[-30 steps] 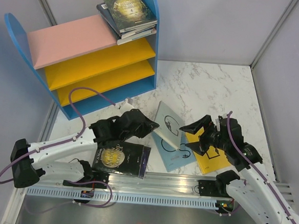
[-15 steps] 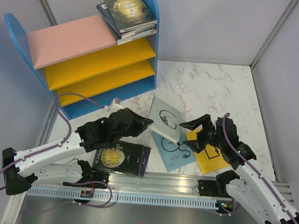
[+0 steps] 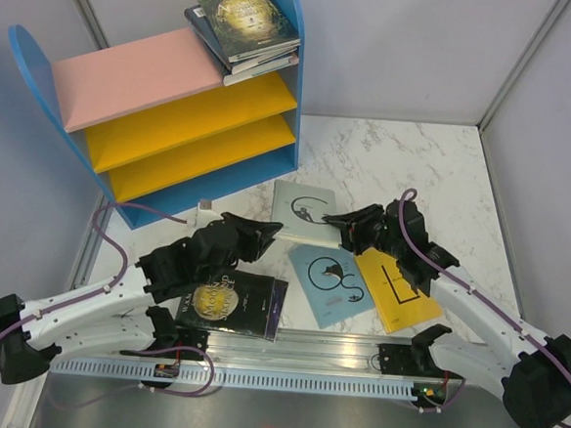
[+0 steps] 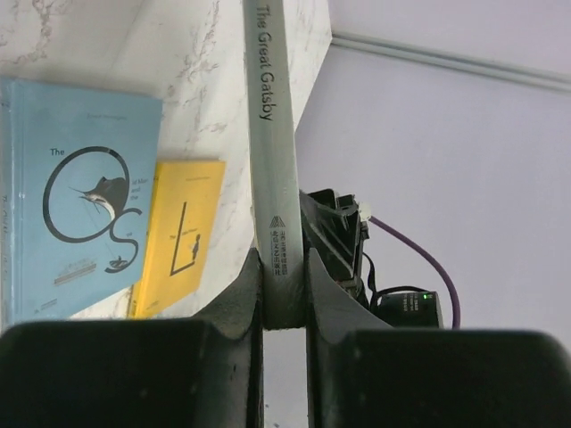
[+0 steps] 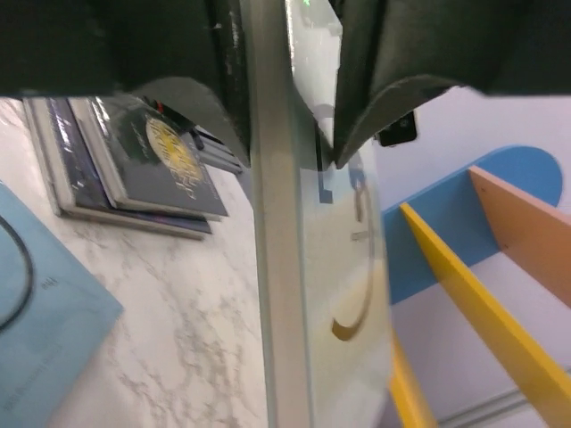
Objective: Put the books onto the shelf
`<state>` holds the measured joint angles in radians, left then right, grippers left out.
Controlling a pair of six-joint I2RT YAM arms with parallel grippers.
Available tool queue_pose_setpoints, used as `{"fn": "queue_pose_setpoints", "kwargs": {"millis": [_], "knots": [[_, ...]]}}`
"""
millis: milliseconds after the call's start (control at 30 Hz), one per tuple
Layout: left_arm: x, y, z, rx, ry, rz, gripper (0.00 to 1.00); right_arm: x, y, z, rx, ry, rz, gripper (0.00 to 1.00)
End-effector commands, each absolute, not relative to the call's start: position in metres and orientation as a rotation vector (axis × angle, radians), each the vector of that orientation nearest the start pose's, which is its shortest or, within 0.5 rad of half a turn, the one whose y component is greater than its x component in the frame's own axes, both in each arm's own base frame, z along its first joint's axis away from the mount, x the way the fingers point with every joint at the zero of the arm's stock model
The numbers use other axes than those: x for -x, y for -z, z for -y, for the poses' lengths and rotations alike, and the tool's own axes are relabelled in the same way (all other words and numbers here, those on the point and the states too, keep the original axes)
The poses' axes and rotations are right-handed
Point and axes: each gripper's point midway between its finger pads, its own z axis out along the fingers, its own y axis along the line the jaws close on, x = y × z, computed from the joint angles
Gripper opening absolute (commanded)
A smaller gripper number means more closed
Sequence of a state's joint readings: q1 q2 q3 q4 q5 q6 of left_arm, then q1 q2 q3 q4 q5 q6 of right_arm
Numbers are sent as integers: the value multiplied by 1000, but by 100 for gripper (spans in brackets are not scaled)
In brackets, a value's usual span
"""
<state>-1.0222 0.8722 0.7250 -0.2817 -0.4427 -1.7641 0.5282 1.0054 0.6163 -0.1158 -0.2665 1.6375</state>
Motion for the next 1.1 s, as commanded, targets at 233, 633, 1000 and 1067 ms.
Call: {"fn": "queue_pose_setpoints", "kwargs": {"millis": [233, 633, 1000, 1067], "knots": [[-185, -321, 266, 830, 1495, -1889, 16, -297, -316, -263, -916, -1717, -1855, 0], [-151, -306, 205, 509, 1275, -1976, 97, -300, -346, -243, -759, -1718, -1848, 0], [-174, -321, 204, 473, 1223, -1894, 100, -268, -391, -261, -479, -1895, -1891, 0], [-180, -326, 205, 467, 1246, -1869, 100, -260, -395, -261, -452, -1917, -1895, 0]]}}
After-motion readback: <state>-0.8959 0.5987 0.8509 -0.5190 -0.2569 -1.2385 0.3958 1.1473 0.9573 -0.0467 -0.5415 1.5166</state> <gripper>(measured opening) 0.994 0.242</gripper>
